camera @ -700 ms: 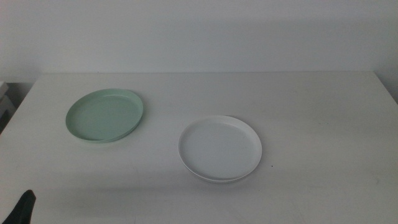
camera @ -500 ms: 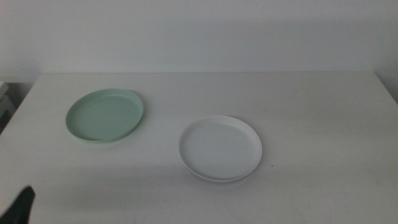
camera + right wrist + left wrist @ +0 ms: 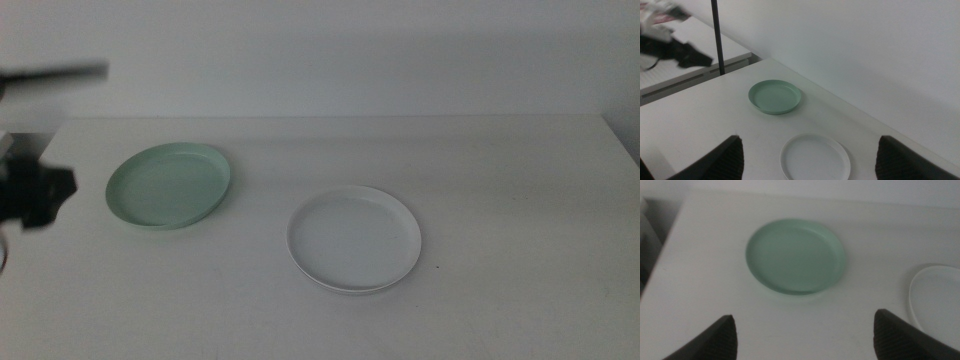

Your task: Stack the three bowls on top of each other.

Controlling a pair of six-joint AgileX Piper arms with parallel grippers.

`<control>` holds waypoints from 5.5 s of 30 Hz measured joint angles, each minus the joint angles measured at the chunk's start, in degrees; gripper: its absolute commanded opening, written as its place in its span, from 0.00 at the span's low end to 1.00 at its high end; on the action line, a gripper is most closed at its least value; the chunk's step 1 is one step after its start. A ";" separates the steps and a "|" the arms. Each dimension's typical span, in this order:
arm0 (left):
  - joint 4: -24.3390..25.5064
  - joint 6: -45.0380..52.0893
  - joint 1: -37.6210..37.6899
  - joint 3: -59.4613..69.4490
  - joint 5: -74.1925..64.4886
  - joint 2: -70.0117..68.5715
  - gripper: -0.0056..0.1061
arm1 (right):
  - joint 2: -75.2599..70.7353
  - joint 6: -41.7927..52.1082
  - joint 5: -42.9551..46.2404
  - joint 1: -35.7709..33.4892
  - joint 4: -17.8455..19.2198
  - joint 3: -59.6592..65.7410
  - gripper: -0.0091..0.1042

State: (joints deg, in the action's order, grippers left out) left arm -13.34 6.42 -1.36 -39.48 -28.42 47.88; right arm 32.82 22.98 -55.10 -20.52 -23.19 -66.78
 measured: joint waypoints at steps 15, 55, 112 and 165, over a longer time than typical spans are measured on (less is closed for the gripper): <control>-0.86 -1.66 -0.04 -29.63 -16.91 34.20 0.86 | 0.00 0.00 0.00 0.00 0.04 0.00 0.70; -3.52 9.11 -8.11 -60.97 -19.57 81.22 0.00 | -0.06 0.00 0.00 0.00 0.04 0.00 0.70; -8.37 5.19 24.42 -42.17 -9.35 63.27 0.86 | -0.06 0.00 0.00 0.00 0.04 0.00 0.70; -1.85 6.34 9.06 -36.11 3.57 25.89 0.44 | -0.06 0.00 0.05 0.00 0.87 0.00 0.70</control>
State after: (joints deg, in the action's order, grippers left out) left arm -15.19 12.76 7.70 -75.59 -24.85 73.76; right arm 32.77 22.98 -55.05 -20.52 -22.32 -66.78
